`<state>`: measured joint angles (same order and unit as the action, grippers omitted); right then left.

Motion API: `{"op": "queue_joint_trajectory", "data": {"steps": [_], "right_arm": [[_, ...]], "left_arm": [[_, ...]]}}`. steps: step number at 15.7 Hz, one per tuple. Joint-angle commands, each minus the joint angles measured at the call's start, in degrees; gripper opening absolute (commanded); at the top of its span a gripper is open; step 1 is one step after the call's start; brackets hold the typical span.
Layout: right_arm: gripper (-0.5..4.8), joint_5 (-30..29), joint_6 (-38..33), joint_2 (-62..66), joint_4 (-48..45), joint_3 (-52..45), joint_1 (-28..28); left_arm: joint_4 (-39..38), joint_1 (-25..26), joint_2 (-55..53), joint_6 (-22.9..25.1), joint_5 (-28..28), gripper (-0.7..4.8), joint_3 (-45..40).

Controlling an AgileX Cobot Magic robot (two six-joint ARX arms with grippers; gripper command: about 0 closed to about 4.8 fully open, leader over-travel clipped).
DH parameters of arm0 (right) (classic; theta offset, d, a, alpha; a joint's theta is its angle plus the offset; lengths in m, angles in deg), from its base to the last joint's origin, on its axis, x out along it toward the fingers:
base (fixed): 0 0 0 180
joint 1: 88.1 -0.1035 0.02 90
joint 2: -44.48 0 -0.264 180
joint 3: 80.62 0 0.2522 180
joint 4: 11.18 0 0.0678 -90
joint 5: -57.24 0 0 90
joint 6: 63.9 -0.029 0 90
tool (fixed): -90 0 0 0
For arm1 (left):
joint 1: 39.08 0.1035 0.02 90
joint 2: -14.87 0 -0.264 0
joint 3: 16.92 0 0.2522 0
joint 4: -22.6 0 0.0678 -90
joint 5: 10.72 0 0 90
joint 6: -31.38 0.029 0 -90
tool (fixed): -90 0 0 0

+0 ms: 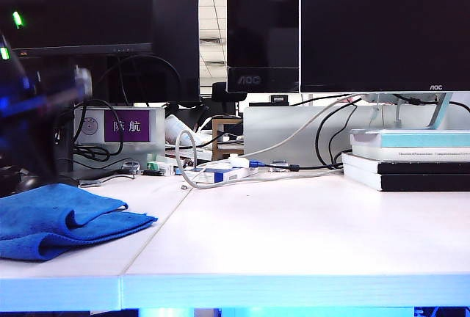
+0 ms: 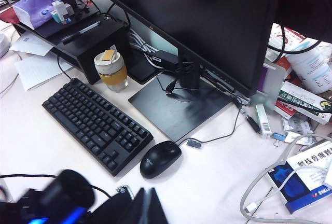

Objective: Wipe the table from right to left using the rag.

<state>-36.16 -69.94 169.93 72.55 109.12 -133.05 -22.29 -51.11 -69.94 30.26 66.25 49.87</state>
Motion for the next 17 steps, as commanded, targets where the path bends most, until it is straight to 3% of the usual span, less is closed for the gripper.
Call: {"op": "queue_joint_trajectory", "data": {"steps": [1,9,13,17], "right_arm": [[-0.06,0.31,0.28,-0.79,-0.24,0.15,-0.13],[-0.06,0.28,0.33,-0.85,0.55,0.15,-0.13],[-0.06,0.28,0.33,-0.85,0.55,0.13,-0.13],[-0.06,0.31,0.61,-0.85,0.59,0.13,-0.13]], "left_arm": [[-0.11,-0.04,-2.82,0.04,3.28,-0.06,0.09],[-6.93,0.9,-4.22,0.31,14.49,-0.06,0.09],[-9.92,5.11,-4.22,0.44,17.14,-0.06,0.09],[-10.64,7.43,-3.89,0.66,15.39,-0.06,0.11]]}}
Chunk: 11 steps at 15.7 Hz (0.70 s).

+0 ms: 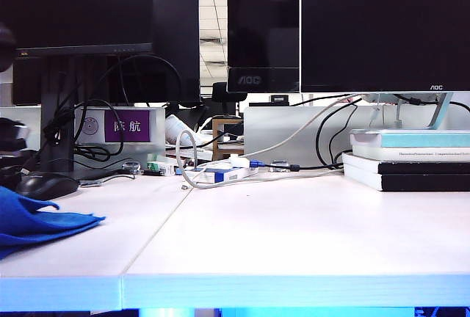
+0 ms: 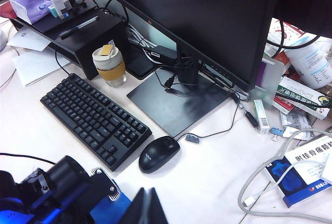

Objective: Wipe the table from right to left using the rag.

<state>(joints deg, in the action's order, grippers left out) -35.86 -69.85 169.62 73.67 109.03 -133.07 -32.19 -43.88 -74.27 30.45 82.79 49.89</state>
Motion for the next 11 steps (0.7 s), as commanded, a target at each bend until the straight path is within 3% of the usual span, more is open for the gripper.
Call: {"op": "queue_joint_trajectory", "data": {"steps": [1,3,8,10,11], "right_arm": [[-0.06,0.0,2.47,-0.55,-0.17,0.22,-0.11],[-0.06,0.02,4.5,-0.55,0.94,0.22,-0.07],[-0.06,2.1,4.63,-1.97,1.57,0.22,-0.04],[-0.06,2.14,7.56,-4.0,3.54,0.22,-0.04],[-0.06,2.12,8.41,-5.11,4.2,0.22,-0.04]], "left_arm": [[-1.68,0.17,1.14,0.22,-5.16,-0.06,0.09],[-2.08,0.07,3.26,-0.46,-11.06,-0.06,0.09],[-0.04,-0.17,14.69,-1.22,-12.74,-0.06,0.09],[3.28,-0.33,21.07,-1.36,-20.59,-0.06,0.09],[5.14,-1.46,24.17,-2.62,-21.33,-0.06,0.09]]}}
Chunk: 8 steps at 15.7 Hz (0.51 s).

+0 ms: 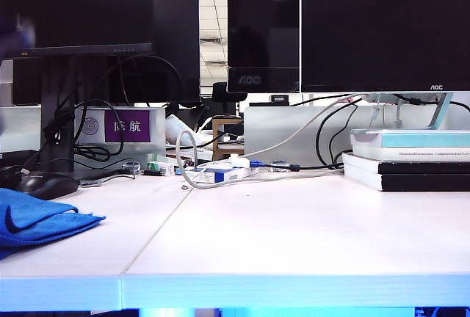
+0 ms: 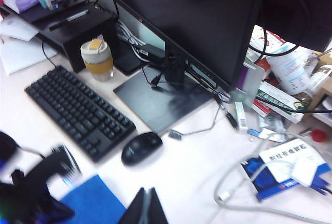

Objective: Wipe the table from right to left using the rag.

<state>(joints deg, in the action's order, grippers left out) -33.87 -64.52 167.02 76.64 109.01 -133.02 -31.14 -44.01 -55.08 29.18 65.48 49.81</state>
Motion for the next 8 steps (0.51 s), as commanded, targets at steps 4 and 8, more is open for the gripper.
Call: {"op": "queue_joint_trajectory", "data": {"steps": [4,8], "right_arm": [[-0.06,0.13,3.04,-7.8,5.09,0.22,-0.17],[-0.06,-0.04,3.04,-14.67,5.2,0.17,-2.38]], "left_arm": [[10.73,-6.29,16.83,-4.87,-2.82,-0.06,0.17],[12.24,-14.23,29.83,-5.38,6.4,-0.06,0.17]]}}
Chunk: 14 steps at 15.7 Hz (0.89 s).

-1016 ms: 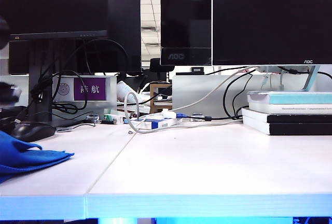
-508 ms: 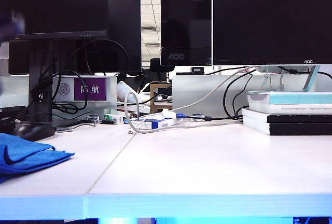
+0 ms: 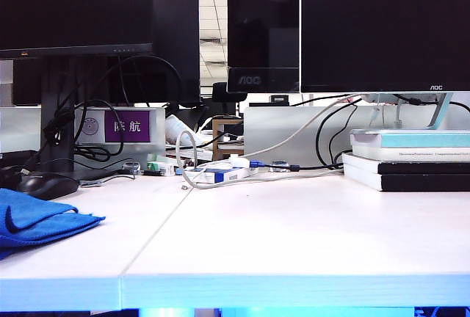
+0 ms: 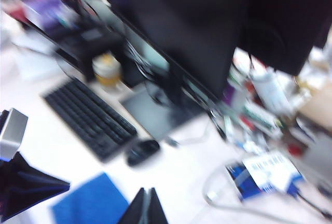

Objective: Wipe the table from right to left using the rag.

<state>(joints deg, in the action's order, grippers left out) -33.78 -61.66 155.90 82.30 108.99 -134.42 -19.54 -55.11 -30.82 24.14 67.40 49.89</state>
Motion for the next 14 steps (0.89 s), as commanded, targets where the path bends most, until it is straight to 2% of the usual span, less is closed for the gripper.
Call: {"op": "queue_joint_trajectory", "data": {"steps": [1,3,5,8,9,11,14], "right_arm": [[-0.06,-0.17,0.15,-4.9,-0.46,0.2,-1.25],[-0.06,-0.17,-0.68,-8.22,-0.44,0.11,-4.48],[-0.06,-0.17,-0.42,-11.5,-0.44,0.09,-4.98],[-0.06,-0.17,-0.48,-12.41,-0.44,0.09,-6.36],[-0.06,-0.2,-0.22,-12.35,-0.42,-0.02,-6.36],[-0.06,-0.61,-0.04,-11.93,-0.42,-2.32,-6.6],[-0.06,-0.37,0.02,-11.72,-0.44,-10.73,-7.28]], "left_arm": [[0.52,-4.48,7.67,-0.28,5.79,-0.06,0.09],[-1.2,-8.04,13.35,-0.26,9.64,-0.06,0.09],[-3.41,-11.1,16.85,-0.24,9.79,-0.06,0.02],[-4.11,-12.28,17.18,3.48,8.5,-0.06,-1.84],[-0.5,-12.28,17.14,3.37,6.51,-0.06,-5.31],[7.15,-12.26,17.16,3.85,6.56,-0.06,-12.94],[20.55,-12.28,17.11,3.58,3.93,-0.06,-25.49]]}}
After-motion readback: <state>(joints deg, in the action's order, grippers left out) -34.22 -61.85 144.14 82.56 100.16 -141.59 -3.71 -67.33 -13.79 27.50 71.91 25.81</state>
